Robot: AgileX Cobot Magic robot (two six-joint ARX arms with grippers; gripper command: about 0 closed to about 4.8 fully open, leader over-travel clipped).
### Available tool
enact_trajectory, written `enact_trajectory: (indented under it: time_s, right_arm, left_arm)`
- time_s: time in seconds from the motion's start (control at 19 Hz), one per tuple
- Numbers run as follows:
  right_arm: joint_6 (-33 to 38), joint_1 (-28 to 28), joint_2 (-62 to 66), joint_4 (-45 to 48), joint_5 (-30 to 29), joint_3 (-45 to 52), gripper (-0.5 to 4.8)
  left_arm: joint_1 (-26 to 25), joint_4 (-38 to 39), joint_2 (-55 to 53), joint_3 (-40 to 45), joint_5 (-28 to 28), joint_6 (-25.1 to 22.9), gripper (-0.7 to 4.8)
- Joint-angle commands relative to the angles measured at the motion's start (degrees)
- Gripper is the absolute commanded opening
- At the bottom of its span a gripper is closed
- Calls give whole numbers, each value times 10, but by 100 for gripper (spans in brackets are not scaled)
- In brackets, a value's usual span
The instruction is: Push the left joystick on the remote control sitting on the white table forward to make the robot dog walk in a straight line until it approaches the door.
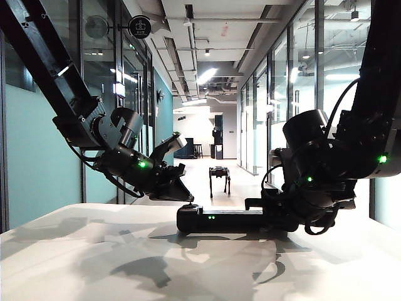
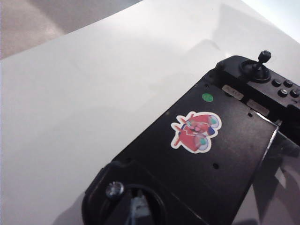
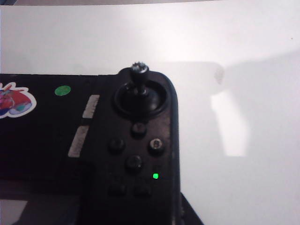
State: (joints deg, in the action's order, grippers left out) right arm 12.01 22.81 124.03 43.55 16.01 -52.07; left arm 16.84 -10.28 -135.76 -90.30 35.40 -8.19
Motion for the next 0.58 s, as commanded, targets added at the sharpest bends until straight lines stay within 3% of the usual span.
enact_trajectory:
  time_s: [0.05,0.58]
  right_arm:
    - [0,1,-3,17,1,-2,220]
    - [0,1,-3,17,2,-2,220]
  left_arm:
    - [-1,-1,0,-2,-4,-4,-6]
    - [-1,-1,1,-2,9,-4,-5]
